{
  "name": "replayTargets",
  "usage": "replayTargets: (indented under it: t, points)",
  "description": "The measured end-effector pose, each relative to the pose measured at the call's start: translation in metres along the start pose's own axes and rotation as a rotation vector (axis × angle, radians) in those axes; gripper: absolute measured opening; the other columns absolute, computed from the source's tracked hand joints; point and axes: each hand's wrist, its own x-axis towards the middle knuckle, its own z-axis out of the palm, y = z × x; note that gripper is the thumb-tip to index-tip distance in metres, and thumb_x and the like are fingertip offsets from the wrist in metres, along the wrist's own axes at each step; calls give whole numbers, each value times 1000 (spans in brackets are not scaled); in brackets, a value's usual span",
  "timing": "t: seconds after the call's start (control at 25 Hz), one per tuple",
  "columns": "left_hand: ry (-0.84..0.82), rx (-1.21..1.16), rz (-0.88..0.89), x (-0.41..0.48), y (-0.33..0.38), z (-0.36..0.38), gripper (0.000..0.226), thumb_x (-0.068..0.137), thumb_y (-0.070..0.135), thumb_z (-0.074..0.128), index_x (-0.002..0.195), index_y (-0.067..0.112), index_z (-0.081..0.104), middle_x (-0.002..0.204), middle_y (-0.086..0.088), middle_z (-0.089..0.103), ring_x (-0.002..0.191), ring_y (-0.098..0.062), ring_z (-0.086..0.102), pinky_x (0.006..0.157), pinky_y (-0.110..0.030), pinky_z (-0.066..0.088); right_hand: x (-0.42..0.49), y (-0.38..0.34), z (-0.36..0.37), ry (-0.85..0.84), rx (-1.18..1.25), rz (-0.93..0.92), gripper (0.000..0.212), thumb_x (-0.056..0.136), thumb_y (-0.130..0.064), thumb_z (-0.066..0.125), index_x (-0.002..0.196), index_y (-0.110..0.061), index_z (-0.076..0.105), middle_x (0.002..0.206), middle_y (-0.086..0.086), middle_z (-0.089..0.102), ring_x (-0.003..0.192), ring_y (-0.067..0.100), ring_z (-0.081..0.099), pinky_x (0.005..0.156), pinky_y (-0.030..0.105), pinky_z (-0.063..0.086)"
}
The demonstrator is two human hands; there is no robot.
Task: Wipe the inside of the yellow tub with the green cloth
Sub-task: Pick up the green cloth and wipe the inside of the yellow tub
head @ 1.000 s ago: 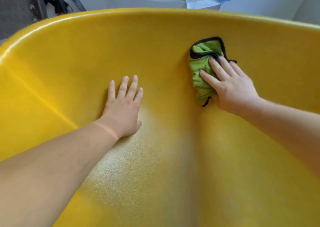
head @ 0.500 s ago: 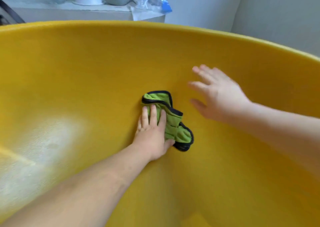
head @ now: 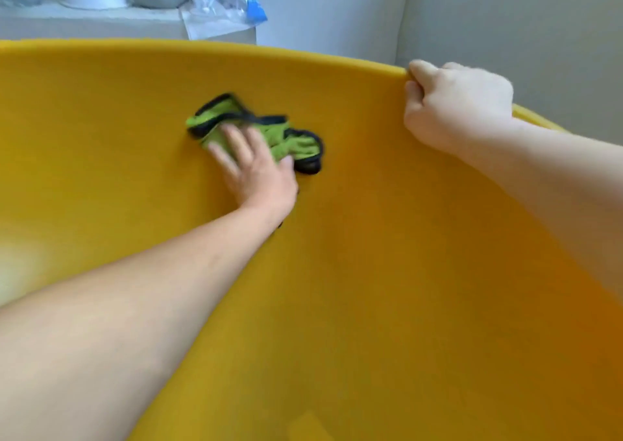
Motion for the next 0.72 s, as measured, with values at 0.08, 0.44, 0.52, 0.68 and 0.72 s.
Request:
replayTargets:
  t: [0.08,0.44,0.52,0.68,0.72]
  points:
    - [-30,-12,314,-29,57,9,80,102,47,42,161,7,7,170,-21,-9,152,-51,-15,123,-57,-11,-3,-1,0,4,-18,-13,44,104,-45,26,125,-19,54,117,22,63,108,46,61,72,41,35]
    - [-132,350,1181,-50,7,43,75,90,24,39,161,22,16,172,-9,9,157,-42,-2,126,-56,12,-12,2,12,66,-111,-54,50,105,-46,25,144,-20,43,117,22,61,107,46,59,71,43,33]
    - [-90,359,859,-17,-21,22,81,91,15,47,162,27,9,172,-4,-3,156,-38,-13,127,-53,3,-12,2,12,73,-102,-48,51,105,-46,25,144,-20,44,117,22,61,107,46,59,72,43,32]
    - [-30,73,321,-28,9,8,77,97,18,44,162,23,3,171,0,-18,155,-33,-22,127,-48,-1,-10,0,12,73,-117,-28,51,105,-45,25,143,-20,46,118,22,62,108,45,58,74,43,30]
    - [-33,-38,223,-37,35,10,74,97,18,45,161,18,8,171,-4,-13,156,-34,-17,127,-47,-1,-11,0,12,75,-117,-20,51,105,-45,25,143,-20,46,118,22,62,108,45,58,74,43,30]
